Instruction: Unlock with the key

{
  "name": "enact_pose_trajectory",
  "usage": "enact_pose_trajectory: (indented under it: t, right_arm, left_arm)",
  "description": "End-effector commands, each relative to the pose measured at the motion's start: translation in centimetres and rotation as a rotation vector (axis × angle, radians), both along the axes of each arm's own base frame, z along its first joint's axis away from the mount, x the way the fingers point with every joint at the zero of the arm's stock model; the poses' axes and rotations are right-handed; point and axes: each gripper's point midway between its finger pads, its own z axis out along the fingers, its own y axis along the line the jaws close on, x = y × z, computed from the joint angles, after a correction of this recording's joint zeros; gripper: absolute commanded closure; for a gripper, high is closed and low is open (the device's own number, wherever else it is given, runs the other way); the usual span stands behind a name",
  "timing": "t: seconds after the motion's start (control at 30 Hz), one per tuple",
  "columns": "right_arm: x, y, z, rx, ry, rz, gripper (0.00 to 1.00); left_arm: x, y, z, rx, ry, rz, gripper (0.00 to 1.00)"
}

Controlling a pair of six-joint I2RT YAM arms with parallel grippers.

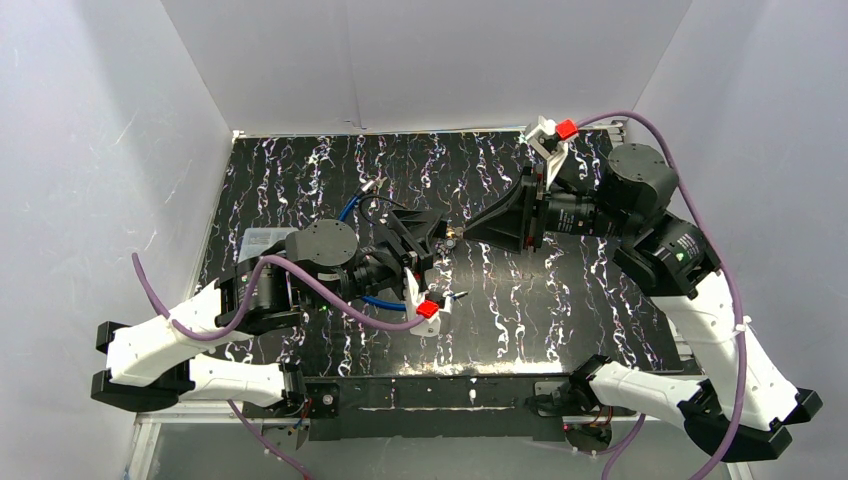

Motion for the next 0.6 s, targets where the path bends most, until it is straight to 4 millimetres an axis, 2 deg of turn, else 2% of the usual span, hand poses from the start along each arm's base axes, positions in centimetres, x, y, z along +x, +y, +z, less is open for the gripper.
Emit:
enact_pose_trajectory:
  t: [0.0, 0.37, 0.43, 0.57]
  right_arm:
    - [-0.09, 0.15, 0.73, 0.032, -0.029, 0.017, 0.68]
    - [0.11, 0.14, -0.02, 0.015, -0.023, 0.009, 0.69]
    - [0.12, 0.18, 0.08, 0.018, -0.023, 0.01, 0.71]
    - [0.14, 0.3, 0.48, 0.028, -0.026, 0.014, 0.81]
  left_arm:
    - [-0.06, 0.58, 2.06, -0.071, -0.025, -0.002, 1.0]
    - [0.02, 0.34, 2.84, -0.087, -0.042, -0.005, 1.0]
    - [0.0, 0.24, 2.81, -0.085, -0.043, -0.007, 1.0]
    - [0.02, 0.18, 2.66, -0.083, -0.045, -0.009, 1.0]
